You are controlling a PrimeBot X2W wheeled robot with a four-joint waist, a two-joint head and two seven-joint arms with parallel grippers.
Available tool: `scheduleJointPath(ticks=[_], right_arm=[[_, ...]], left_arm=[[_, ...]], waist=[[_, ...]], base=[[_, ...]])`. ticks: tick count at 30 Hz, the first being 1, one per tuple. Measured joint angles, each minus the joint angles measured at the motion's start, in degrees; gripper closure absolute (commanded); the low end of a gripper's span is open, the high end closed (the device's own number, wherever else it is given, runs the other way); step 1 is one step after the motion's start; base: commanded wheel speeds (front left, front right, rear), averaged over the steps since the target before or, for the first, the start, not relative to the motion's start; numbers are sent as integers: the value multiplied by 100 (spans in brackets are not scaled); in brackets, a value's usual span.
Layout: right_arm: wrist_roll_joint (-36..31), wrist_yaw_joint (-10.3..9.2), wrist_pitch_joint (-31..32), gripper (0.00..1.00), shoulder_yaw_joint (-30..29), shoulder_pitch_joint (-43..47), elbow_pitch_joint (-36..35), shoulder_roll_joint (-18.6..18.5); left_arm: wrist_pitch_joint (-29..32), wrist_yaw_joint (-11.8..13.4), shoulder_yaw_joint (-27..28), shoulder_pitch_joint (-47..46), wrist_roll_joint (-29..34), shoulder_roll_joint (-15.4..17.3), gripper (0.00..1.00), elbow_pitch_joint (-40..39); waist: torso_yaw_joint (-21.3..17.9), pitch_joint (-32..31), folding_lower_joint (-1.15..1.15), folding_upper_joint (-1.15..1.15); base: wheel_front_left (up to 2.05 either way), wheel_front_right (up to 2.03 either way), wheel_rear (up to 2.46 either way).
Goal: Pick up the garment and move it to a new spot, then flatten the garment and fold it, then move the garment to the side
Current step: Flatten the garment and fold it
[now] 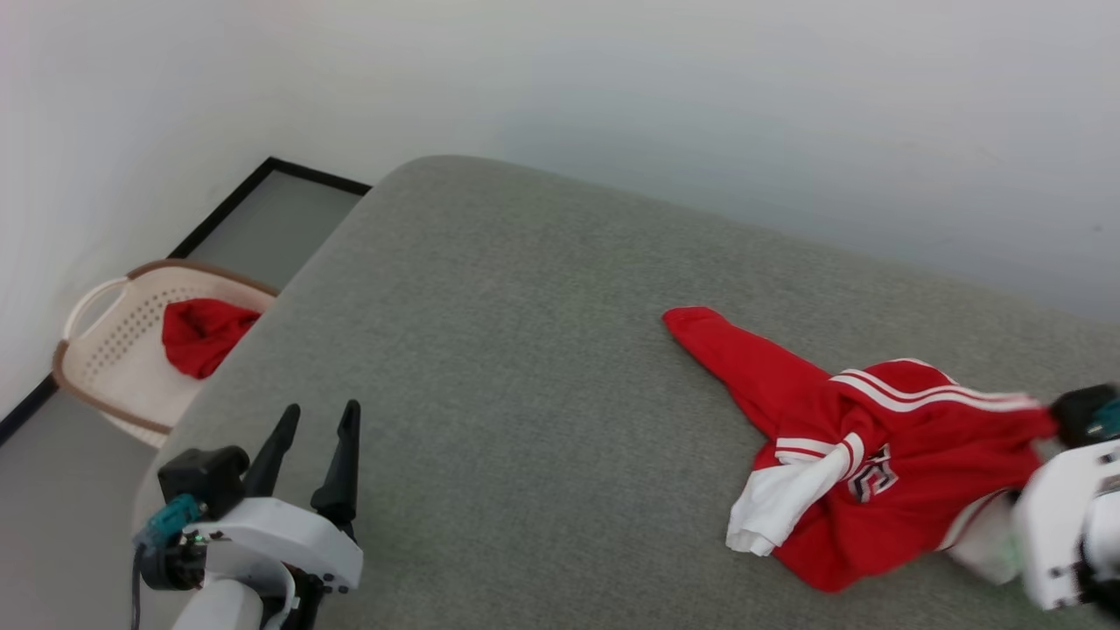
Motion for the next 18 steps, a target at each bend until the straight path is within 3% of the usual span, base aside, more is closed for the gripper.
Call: scheduleJointPath(ticks=[11, 18], right_arm=[[7, 0, 268, 100, -895, 2, -137, -920], [-78, -1, 245, 100, -1468, 327, 301, -943]], left_arm=[[0, -20, -1, 25, 45, -78, 0, -13], [0, -29, -20, -62, 46, -101, 0, 4]], waist=[[-254, 2, 0, 0], [-272, 85, 0, 0]], base=[[0, 0, 0], [0, 0, 0]])
